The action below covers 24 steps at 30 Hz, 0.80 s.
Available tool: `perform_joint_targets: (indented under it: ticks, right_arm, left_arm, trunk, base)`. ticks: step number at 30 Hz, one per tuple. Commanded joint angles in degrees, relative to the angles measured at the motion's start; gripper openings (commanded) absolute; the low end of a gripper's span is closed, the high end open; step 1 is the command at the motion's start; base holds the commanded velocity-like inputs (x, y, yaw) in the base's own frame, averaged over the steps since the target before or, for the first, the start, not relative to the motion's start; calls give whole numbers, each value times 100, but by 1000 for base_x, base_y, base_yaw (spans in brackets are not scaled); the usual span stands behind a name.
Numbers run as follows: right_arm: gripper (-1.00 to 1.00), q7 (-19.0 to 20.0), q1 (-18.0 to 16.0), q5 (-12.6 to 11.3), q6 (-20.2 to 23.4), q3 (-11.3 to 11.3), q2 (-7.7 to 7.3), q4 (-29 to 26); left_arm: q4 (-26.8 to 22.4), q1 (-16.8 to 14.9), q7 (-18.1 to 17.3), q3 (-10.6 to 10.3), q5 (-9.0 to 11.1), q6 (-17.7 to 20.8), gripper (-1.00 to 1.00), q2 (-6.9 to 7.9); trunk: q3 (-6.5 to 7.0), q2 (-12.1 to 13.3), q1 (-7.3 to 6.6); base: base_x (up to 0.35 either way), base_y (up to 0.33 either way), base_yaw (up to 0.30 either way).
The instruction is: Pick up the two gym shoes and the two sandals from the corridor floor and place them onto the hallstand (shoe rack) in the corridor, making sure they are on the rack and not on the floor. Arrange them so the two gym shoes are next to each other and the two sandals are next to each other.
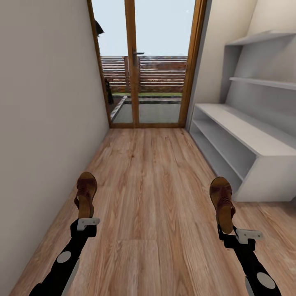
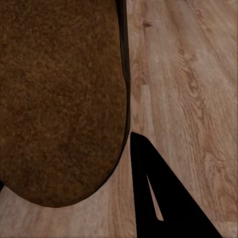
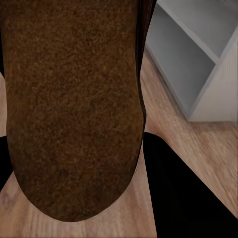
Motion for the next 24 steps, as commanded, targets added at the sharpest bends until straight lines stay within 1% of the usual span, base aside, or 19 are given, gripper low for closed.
perform_joint_targets:
  ticks: [1, 6, 13, 20, 24]
  right_arm:
    - [-100, 30, -3, 24, -13, -13, 2, 2]
    - [-100, 32, -3, 24, -13, -13, 2, 2]
    - [-100, 31, -3, 24, -13, -13, 2, 1]
    - [-100, 36, -3, 24, -13, -13, 2, -3]
    - [-100, 36, -3, 30, -16, -13, 2, 20]
  left_arm:
    - [-1, -2, -2, 3, -55, -7, -100, 0]
    - [-1, -2, -2, 8, -55, -7, -100, 0]
    - [-2, -2, -2, 9, -56, -7, -100, 0]
    - [2, -2, 0, 9, -57, -14, -100, 0]
    - [6, -2, 118, 14, -68, -49, -100, 0]
  trunk:
    - [-4, -2, 2]
    - [-4, -2, 2]
    - [-1, -2, 2]
    - [1, -2, 2]
    - [1, -2, 2]
  base:
    - [339, 16, 0]
    - [333, 95, 0]
    - [307, 200, -79]
    - [304, 181, -18]
    - [164, 55, -2]
